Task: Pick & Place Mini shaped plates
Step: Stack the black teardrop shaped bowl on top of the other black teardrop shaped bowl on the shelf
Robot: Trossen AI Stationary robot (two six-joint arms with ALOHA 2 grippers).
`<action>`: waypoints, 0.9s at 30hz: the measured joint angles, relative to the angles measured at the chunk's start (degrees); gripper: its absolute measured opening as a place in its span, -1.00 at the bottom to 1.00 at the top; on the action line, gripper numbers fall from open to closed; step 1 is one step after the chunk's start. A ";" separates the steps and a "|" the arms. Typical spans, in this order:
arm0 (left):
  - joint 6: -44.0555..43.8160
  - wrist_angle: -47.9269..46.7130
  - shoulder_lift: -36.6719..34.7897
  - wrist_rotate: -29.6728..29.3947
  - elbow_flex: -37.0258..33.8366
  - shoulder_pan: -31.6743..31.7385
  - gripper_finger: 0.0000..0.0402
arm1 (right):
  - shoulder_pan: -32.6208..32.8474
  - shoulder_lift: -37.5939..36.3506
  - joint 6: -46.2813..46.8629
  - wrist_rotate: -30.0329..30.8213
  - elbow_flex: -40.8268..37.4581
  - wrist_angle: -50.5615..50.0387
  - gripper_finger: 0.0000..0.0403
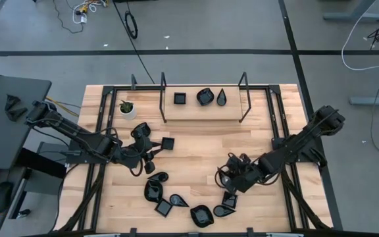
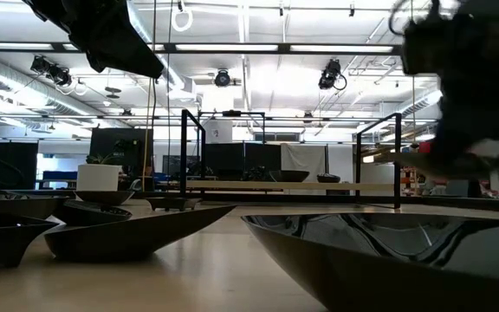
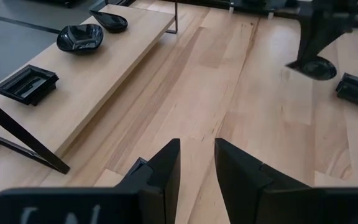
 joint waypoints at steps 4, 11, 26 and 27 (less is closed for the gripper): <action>0.02 0.22 -0.01 -0.31 0.00 0.06 -0.47 | -3.48 -0.12 -2.38 4.42 7.30 -6.11 -0.98; 0.02 0.33 -0.02 -1.03 0.00 0.11 -0.47 | -18.49 -0.24 -12.81 12.09 20.07 -14.23 -0.98; 0.02 0.36 -0.02 -1.07 0.00 0.11 -0.47 | -56.07 2.46 -39.49 5.50 21.88 -9.63 -0.98; 0.02 0.39 -0.02 -1.07 0.00 0.11 -0.47 | -56.77 3.23 -40.58 5.31 21.88 -8.44 -0.98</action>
